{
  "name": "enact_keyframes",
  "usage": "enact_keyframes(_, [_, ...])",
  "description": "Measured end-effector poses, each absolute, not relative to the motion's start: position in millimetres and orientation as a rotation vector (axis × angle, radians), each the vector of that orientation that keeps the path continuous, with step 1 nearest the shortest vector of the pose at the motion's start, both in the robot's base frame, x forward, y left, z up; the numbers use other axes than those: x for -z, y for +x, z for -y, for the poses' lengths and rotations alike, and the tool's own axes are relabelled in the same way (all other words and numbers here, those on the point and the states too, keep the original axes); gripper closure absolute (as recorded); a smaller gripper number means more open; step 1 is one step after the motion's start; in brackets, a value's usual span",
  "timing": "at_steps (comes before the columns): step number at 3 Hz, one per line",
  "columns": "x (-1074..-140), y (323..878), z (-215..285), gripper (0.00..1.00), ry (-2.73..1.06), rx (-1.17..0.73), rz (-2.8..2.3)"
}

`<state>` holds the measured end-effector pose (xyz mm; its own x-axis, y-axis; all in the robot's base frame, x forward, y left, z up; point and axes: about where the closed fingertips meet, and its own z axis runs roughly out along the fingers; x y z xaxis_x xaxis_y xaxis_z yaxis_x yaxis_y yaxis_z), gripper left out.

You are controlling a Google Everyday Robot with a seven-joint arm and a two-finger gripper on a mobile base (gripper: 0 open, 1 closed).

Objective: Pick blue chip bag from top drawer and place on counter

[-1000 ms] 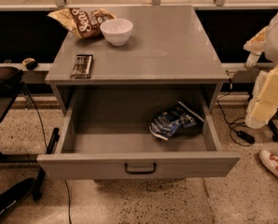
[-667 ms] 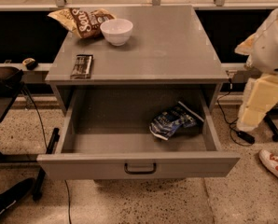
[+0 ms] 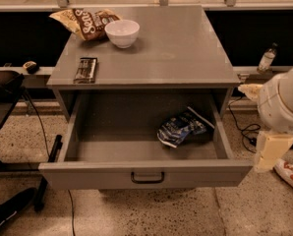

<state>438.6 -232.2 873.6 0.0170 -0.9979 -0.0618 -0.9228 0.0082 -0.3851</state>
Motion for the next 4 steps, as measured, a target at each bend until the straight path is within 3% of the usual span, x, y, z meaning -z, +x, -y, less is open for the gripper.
enact_keyframes(2, [-857.1, 465.1, 233.5, 0.00, -2.023, 0.394, -1.855])
enact_keyframes(4, [-780.4, 546.6, 232.8, 0.00, -2.082, 0.453, -1.662])
